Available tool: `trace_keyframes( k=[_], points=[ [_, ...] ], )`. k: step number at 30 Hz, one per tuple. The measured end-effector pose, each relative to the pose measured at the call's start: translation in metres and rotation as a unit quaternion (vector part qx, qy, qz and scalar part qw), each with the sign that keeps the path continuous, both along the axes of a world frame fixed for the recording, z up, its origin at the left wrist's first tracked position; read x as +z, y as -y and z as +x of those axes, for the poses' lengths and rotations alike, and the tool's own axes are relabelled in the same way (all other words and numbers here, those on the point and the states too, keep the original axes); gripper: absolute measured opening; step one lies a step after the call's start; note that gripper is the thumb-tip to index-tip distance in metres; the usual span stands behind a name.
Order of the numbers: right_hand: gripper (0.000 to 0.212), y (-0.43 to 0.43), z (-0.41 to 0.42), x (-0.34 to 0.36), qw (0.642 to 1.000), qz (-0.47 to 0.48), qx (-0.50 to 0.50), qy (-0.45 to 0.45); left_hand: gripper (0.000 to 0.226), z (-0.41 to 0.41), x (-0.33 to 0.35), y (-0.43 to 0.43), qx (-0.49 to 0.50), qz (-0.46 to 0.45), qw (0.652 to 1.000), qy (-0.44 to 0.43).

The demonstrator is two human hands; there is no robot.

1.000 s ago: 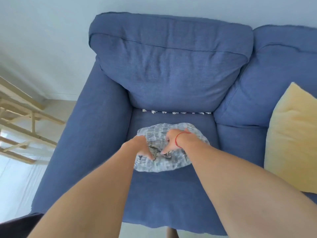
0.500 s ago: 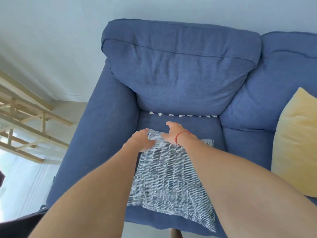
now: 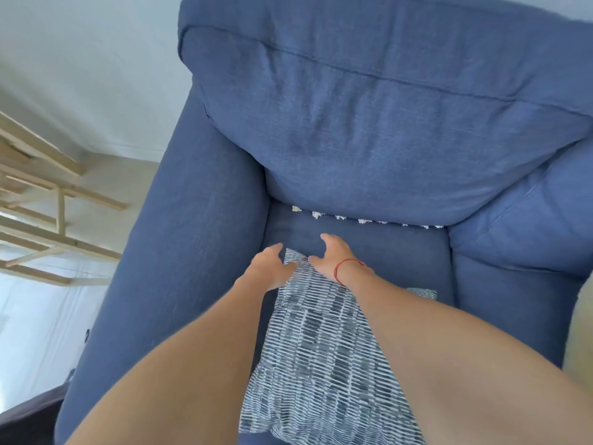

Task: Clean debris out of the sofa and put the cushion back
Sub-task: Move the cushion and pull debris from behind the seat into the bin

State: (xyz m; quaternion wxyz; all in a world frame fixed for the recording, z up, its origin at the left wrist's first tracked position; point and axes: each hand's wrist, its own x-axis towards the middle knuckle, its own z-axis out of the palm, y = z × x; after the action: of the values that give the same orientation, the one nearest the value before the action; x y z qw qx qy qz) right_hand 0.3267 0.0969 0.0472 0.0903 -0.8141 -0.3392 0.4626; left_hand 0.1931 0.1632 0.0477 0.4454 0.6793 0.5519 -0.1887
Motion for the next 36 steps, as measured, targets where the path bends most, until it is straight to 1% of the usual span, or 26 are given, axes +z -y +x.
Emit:
trace_keyframes(
  k=[4, 7, 10, 14, 16, 18, 20, 23, 26, 31, 33, 35, 36],
  points=[
    [0.063, -0.026, 0.008, -0.027, 1.000, -0.008, -0.006, -0.002, 0.070, -0.011, -0.030, -0.033, 0.032, -0.032, 0.998, -0.031],
    [0.067, -0.043, 0.019, -0.052, 1.000, -0.027, -0.003, -0.001, 0.068, 0.003, -0.050, -0.057, 0.040, -0.041, 0.998, -0.006],
    [0.072, -0.061, 0.027, -0.079, 0.999, -0.040, 0.002, -0.007, 0.067, 0.023, -0.075, -0.077, 0.025, -0.043, 0.999, 0.007],
    [0.077, -0.080, 0.032, -0.114, 0.999, -0.039, 0.010, 0.001, 0.067, 0.048, -0.113, -0.096, -0.023, -0.028, 0.999, 0.012],
    [0.079, -0.087, 0.033, -0.128, 0.999, -0.031, 0.007, 0.010, 0.064, 0.058, -0.128, -0.104, -0.082, 0.006, 0.996, 0.020],
    [0.082, -0.093, 0.035, -0.138, 0.999, -0.036, 0.006, 0.020, 0.062, 0.068, -0.141, -0.113, -0.158, 0.050, 0.985, 0.037],
    [0.087, -0.098, 0.038, -0.146, 0.998, -0.047, 0.009, 0.037, 0.064, 0.077, -0.155, -0.121, -0.185, 0.066, 0.979, 0.053],
    [0.095, -0.105, 0.043, -0.155, 0.997, -0.070, 0.015, 0.036, 0.071, 0.087, -0.170, -0.125, -0.200, 0.054, 0.978, 0.013],
    [0.099, -0.110, 0.047, -0.162, 0.995, -0.092, 0.015, 0.017, 0.077, 0.091, -0.179, -0.126, -0.224, 0.065, 0.972, -0.025],
    [0.095, -0.112, 0.052, -0.166, 0.995, -0.101, 0.014, 0.011, 0.087, 0.099, -0.178, -0.120, -0.237, 0.081, 0.966, -0.066],
    [0.092, -0.111, 0.053, -0.165, 0.996, -0.090, 0.014, 0.024, 0.086, 0.104, -0.175, -0.117, -0.229, 0.092, 0.966, -0.078],
    [0.080, -0.105, 0.052, -0.161, 0.997, -0.054, 0.019, 0.048, 0.077, 0.105, -0.169, -0.113, -0.219, 0.107, 0.968, -0.066],
    [0.067, -0.101, 0.052, -0.159, 0.998, -0.026, 0.017, 0.063, 0.068, 0.102, -0.165, -0.111, -0.209, 0.118, 0.970, -0.048]
  ],
)
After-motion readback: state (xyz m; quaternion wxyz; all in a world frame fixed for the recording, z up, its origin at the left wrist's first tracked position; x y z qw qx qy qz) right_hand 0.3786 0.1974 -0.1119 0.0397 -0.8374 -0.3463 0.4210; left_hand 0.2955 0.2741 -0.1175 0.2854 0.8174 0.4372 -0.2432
